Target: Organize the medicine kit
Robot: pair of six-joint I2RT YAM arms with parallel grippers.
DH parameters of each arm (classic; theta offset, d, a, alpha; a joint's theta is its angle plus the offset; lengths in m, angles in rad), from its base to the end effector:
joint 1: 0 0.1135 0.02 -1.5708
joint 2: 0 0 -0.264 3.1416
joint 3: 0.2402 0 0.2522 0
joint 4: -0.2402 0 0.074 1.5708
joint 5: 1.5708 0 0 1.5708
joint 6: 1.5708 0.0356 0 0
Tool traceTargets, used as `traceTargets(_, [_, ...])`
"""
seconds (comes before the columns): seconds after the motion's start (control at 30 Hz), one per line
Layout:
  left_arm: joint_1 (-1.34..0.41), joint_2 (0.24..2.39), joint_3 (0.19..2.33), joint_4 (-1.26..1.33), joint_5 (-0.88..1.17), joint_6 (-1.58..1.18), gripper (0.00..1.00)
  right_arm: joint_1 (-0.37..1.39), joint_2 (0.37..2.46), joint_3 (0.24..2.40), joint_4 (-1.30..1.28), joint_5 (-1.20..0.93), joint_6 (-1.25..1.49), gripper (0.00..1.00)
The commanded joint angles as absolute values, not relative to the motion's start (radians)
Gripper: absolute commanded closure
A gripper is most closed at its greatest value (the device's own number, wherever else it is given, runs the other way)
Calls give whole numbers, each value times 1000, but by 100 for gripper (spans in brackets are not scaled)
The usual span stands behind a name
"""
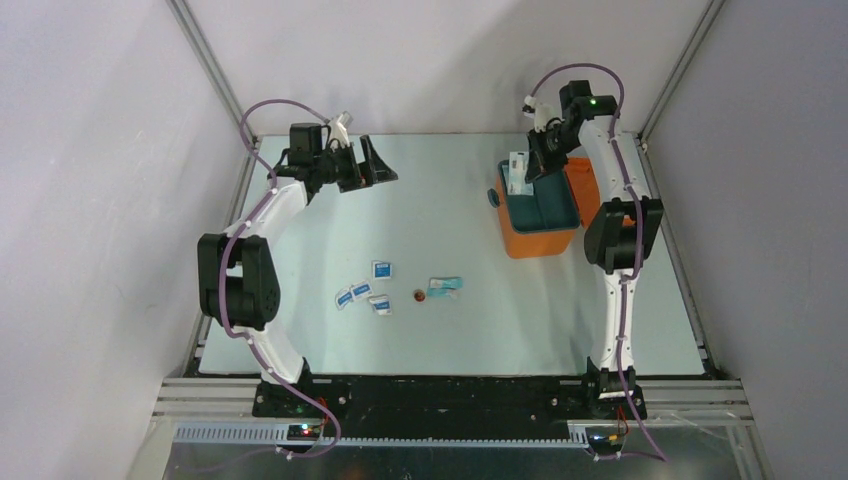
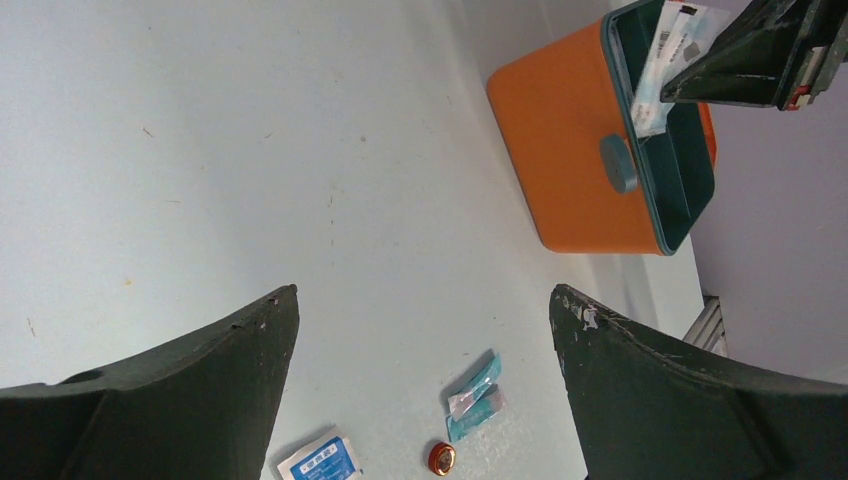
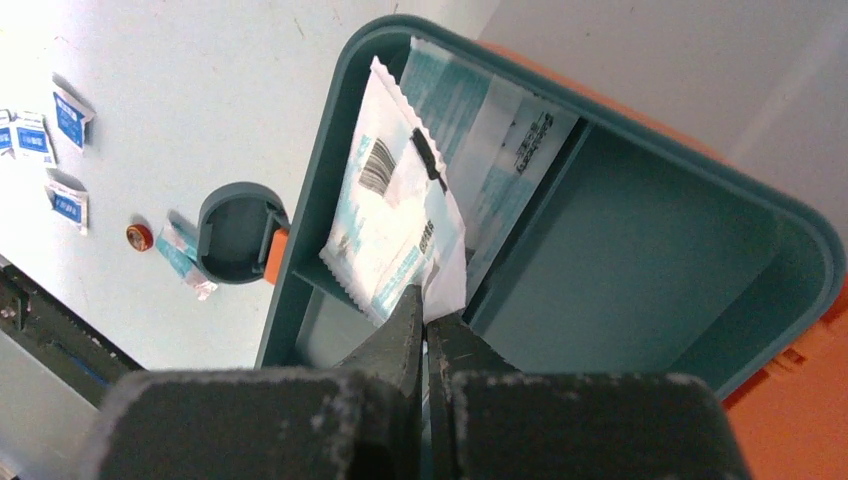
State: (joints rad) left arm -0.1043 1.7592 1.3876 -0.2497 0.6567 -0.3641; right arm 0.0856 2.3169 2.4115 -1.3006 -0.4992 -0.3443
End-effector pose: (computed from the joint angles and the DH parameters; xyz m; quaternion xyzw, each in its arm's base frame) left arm 0.3981 -0.0635 0.2803 0.0371 0.8539 -0.3794 0.3543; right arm 0.4718 0.0576 0.2919 -0.2470 0.9215 0.2182 0.2056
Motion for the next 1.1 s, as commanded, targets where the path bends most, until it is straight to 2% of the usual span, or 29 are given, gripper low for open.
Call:
traceTargets(0.0, [-109, 1726, 1398, -242, 646, -332, 0, 100, 2343, 2480, -1264, -476, -334, 100])
traceTargets(0.37, [-113, 1730, 1403, -249, 643, -323, 0, 130, 2371, 2499, -1252, -438, -349, 99])
traceTargets(0.43, [-114, 1731, 1403, -252, 643, -320, 0, 133, 2369, 2509, -1247, -414, -346, 93])
traceTargets(0.6, [-117, 1730, 1404, -257, 637, -311, 0, 147, 2338, 2535, -1208, -307, -330, 64])
traceTargets(0.73, [-117, 1734, 1407, -260, 636, -306, 0, 151, 2296, 2526, -1203, -267, -335, 52])
traceTargets(0.8, [-117, 1740, 1413, -262, 635, -305, 0, 152, 2278, 2523, -1197, -262, -337, 50])
traceTargets(0.87, [-119, 1746, 1419, -264, 636, -305, 0, 150, 2276, 2523, -1183, -265, -336, 52])
traceTargets(0.97, [-121, 1753, 1430, -267, 637, -306, 0, 147, 2295, 2538, -1161, -323, -339, 68])
traceTargets(1.07, [-123, 1763, 1443, -271, 636, -303, 0, 147, 2311, 2521, -1098, -364, -324, 77])
